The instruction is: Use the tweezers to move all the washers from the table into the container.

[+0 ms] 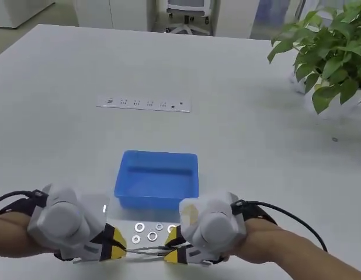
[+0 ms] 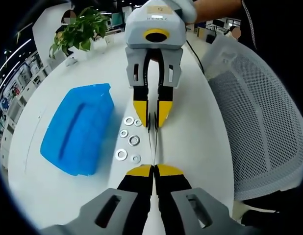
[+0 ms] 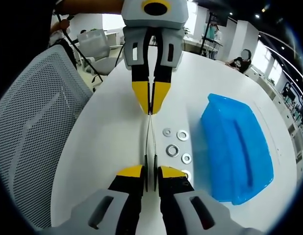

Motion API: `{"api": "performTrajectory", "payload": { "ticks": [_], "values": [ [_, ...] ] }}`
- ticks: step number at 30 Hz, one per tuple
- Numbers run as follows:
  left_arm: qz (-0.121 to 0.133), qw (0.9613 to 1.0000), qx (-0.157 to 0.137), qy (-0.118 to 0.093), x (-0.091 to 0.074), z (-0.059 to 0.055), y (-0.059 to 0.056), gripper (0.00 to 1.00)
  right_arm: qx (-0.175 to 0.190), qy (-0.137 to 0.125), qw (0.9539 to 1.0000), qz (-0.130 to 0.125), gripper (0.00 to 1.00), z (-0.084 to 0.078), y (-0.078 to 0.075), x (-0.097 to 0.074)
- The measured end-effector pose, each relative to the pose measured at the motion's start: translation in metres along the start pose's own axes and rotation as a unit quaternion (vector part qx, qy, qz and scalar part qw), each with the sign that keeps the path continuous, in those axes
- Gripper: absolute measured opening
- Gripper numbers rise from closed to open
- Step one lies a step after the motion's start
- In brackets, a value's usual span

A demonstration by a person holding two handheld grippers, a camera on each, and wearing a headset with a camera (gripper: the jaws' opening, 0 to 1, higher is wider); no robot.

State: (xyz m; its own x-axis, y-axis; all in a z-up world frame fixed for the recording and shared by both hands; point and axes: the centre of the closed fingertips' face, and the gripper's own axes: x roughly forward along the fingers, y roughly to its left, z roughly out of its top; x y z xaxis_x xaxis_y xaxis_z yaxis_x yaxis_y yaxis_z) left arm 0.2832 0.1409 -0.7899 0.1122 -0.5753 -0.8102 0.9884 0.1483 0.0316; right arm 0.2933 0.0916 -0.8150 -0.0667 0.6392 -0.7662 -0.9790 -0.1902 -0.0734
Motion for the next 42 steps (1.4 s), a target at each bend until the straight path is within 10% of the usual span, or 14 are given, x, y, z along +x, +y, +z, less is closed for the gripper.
{"api": "performTrajectory", "payload": {
  "ticks": [42],
  "values": [
    [0.027,0.9974,0.04,-0.054,-0.039,0.078,0.009,0.06,0.022,-0.045,0.9982,-0.034,0.09,0.021,-0.01,-0.013]
  ]
}}
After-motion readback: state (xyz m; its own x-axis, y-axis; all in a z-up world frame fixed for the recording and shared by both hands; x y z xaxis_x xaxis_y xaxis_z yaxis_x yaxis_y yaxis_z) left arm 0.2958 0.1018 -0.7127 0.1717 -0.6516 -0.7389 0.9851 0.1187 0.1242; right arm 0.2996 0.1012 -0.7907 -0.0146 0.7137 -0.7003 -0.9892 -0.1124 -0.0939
